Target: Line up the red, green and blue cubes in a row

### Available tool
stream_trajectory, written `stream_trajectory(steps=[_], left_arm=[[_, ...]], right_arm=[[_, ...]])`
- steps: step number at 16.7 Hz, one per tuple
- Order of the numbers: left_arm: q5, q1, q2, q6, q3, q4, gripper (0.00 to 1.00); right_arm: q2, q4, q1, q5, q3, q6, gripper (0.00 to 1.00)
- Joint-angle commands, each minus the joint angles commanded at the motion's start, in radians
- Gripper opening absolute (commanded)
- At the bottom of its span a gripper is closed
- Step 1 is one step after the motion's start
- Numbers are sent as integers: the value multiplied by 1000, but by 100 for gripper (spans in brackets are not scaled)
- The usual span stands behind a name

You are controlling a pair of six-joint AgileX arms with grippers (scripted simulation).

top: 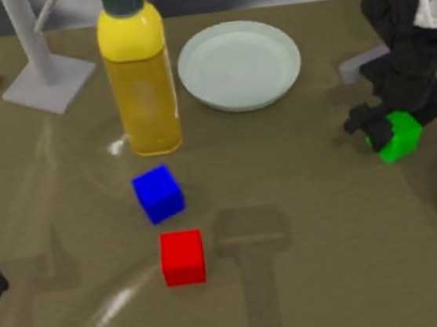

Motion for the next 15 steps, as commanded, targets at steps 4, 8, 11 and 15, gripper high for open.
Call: stream_trajectory(steps=[4,8,11,15], left_arm=[[0,0,0,0,0,0,100],[0,0,0,0,0,0,100],[0,0,0,0,0,0,100],[0,0,0,0,0,0,100]], right_arm=[[0,0,0,0,0,0,2],[0,0,0,0,0,0,0],[0,0,0,0,0,0,0],[-9,-19,0,1,16,-1,0]])
